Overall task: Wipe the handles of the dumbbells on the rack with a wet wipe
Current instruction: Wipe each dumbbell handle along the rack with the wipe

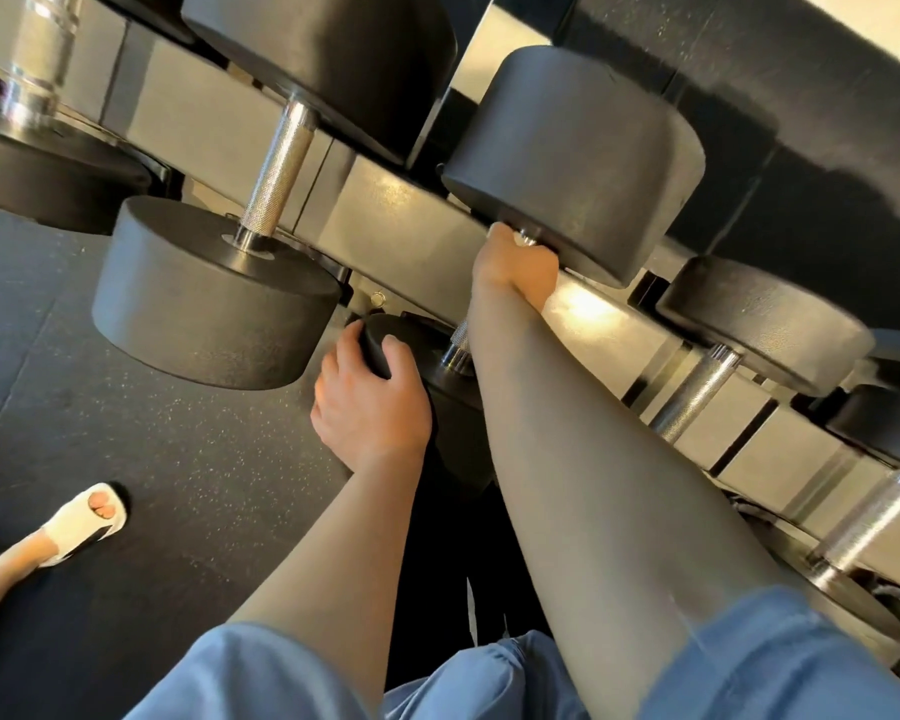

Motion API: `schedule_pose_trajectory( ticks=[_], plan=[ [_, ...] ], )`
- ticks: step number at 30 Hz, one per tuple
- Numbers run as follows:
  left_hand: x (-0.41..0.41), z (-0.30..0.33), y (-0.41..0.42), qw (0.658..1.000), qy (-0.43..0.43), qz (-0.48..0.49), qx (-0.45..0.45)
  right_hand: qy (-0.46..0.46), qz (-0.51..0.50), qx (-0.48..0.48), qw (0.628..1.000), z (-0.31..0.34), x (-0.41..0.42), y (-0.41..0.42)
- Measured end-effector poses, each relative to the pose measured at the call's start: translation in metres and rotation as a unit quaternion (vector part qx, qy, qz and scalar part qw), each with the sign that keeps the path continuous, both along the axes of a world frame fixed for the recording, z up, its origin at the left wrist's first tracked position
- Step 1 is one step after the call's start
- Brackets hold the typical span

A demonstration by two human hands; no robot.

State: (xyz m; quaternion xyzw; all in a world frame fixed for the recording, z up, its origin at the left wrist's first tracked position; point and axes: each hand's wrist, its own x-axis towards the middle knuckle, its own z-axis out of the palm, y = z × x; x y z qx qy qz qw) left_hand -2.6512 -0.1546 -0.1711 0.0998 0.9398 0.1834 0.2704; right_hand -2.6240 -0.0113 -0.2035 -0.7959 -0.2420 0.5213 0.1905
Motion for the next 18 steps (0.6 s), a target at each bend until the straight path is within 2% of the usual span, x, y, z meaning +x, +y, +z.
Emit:
schedule_pose_trajectory(
  ticks=[2,4,9,12,18],
  plan=[
    [-0.001,0.000,0.000,1.000,0.002,-0.005,-0.002,0.005,0.028,-0.003,1.000,0.001,0.003,-0.001],
    [-0.001,0.000,-0.001,1.000,0.002,-0.006,-0.005,0.018,0.009,0.004,1.000,0.010,0.004,-0.002],
    [-0.001,0.001,0.001,1.000,-0.006,-0.001,-0.006,0.148,-0.047,-0.010,0.988,0.003,0.015,-0.010],
    [-0.001,0.002,0.000,1.000,-0.005,-0.005,-0.003,0.203,-0.035,-0.019,0.978,-0.002,0.026,-0.017],
    [-0.001,0.001,0.001,1.000,0.004,-0.005,-0.003,0.215,0.003,0.022,0.976,-0.007,0.034,-0.024]
  ],
)
